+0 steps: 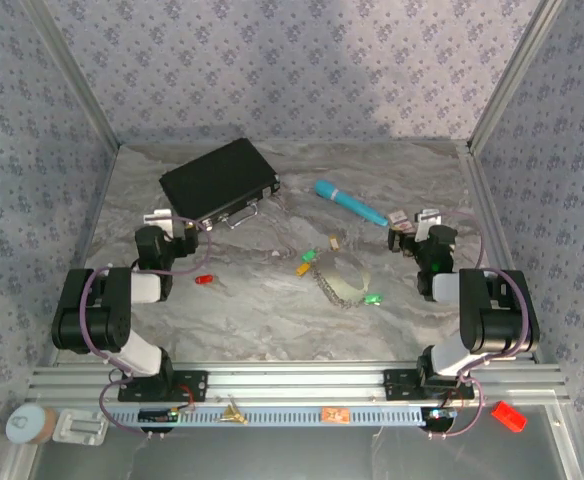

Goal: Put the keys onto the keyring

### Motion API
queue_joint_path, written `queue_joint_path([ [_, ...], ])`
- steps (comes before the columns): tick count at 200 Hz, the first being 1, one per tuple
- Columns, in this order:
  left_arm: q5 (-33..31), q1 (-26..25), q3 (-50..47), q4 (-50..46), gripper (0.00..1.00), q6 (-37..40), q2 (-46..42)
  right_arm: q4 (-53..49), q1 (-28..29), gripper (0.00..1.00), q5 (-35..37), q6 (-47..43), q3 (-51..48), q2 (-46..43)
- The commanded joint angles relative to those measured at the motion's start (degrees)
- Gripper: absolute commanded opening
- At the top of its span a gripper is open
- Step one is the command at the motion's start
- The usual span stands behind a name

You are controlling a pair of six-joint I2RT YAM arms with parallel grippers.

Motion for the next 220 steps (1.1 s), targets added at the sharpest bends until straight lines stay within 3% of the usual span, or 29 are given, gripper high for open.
queue_joint_path([
  [1, 1.0, 0.1, 0.9, 0.3, 1.00, -0.4, -0.1, -0.7, 0.2, 0.99, 1.0, 0.6, 1.2, 0.2],
  [193, 1.6, 0.5, 0.7, 0.8, 1.00, -0.5, -0.2, 0.1, 0.2, 0.99, 1.0, 0.4, 0.7, -0.3],
  [207, 0.6, 0.5, 0.7, -0.7, 1.00, -0.9, -2.5, -4.8, 0.9, 0.99, 1.8, -0.2, 2.1, -3.3],
  [220, -0.7, 0.5, 1.7, -6.6, 1.00, -1.2, -7.1, -15.7, 1.8, 0.99, 3.6, 0.3, 6.1, -7.4],
])
